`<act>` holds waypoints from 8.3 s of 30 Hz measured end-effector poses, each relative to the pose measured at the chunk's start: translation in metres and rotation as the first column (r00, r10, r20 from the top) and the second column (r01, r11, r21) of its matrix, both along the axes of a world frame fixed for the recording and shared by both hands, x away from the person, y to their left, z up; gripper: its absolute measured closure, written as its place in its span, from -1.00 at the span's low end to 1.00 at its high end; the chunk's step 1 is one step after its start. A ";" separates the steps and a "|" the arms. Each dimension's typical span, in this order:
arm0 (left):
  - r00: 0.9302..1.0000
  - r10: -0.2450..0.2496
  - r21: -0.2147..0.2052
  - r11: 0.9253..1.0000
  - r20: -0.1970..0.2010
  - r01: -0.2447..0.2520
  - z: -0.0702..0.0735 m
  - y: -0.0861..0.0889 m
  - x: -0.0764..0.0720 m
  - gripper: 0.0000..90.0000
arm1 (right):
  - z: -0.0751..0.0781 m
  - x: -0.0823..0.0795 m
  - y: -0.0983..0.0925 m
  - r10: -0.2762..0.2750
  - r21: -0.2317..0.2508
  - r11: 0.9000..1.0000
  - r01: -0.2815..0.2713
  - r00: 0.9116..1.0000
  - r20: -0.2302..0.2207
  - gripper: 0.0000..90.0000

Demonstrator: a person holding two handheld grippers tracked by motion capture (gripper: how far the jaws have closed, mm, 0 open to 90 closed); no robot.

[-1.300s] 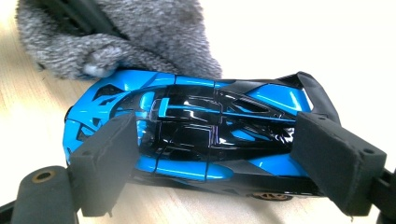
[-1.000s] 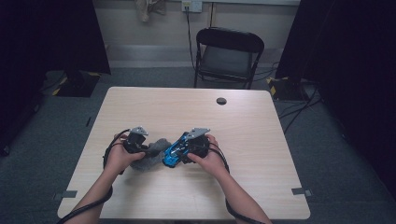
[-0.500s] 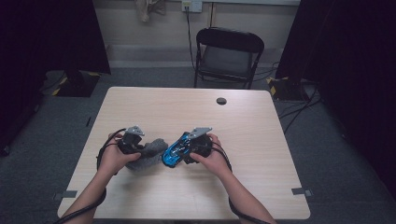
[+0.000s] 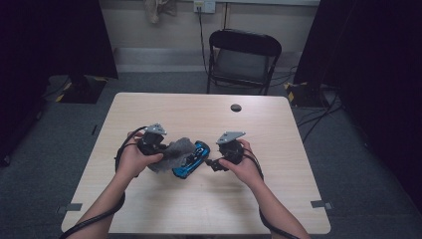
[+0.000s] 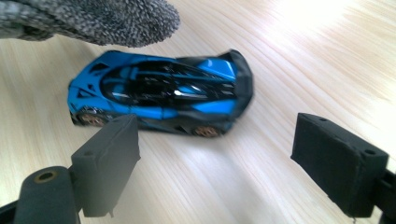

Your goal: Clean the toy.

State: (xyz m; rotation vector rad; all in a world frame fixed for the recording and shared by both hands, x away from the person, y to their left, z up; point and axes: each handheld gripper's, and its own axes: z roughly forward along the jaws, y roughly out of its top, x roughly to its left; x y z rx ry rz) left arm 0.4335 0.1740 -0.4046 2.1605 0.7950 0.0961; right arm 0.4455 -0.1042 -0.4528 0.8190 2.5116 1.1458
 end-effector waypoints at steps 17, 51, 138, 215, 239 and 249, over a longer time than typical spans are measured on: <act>0.995 -0.102 -0.050 0.994 -0.008 0.101 -0.005 -0.078 -0.003 0.66 | 0.006 0.003 -0.064 -0.096 -0.037 0.995 0.096 0.995 0.005 -0.68; 0.978 -0.209 0.012 0.978 -0.024 0.209 -0.057 -0.187 -0.008 0.61 | -0.027 -0.014 -0.158 -0.242 -0.054 0.969 0.240 0.970 -0.035 -0.67; 0.996 0.053 0.030 0.998 0.070 -0.055 -0.061 -0.041 -0.022 -0.45 | -0.025 -0.033 -0.066 0.020 0.002 1.000 -0.020 0.991 -0.135 0.05; 0.990 0.108 0.113 0.987 0.091 -0.118 -0.091 -0.061 0.023 -0.65 | -0.022 0.003 -0.101 -0.087 -0.017 0.996 0.087 0.996 -0.025 -0.49; 0.981 0.152 0.147 0.975 0.121 -0.169 -0.090 -0.068 0.017 -0.43 | -0.047 -0.003 -0.100 -0.134 0.022 0.991 0.134 0.991 -0.020 -0.49; 0.986 0.135 0.156 0.976 0.102 -0.149 -0.088 -0.064 0.013 -0.42 | -0.046 -0.002 -0.099 -0.138 0.010 0.990 0.138 0.990 -0.025 -0.51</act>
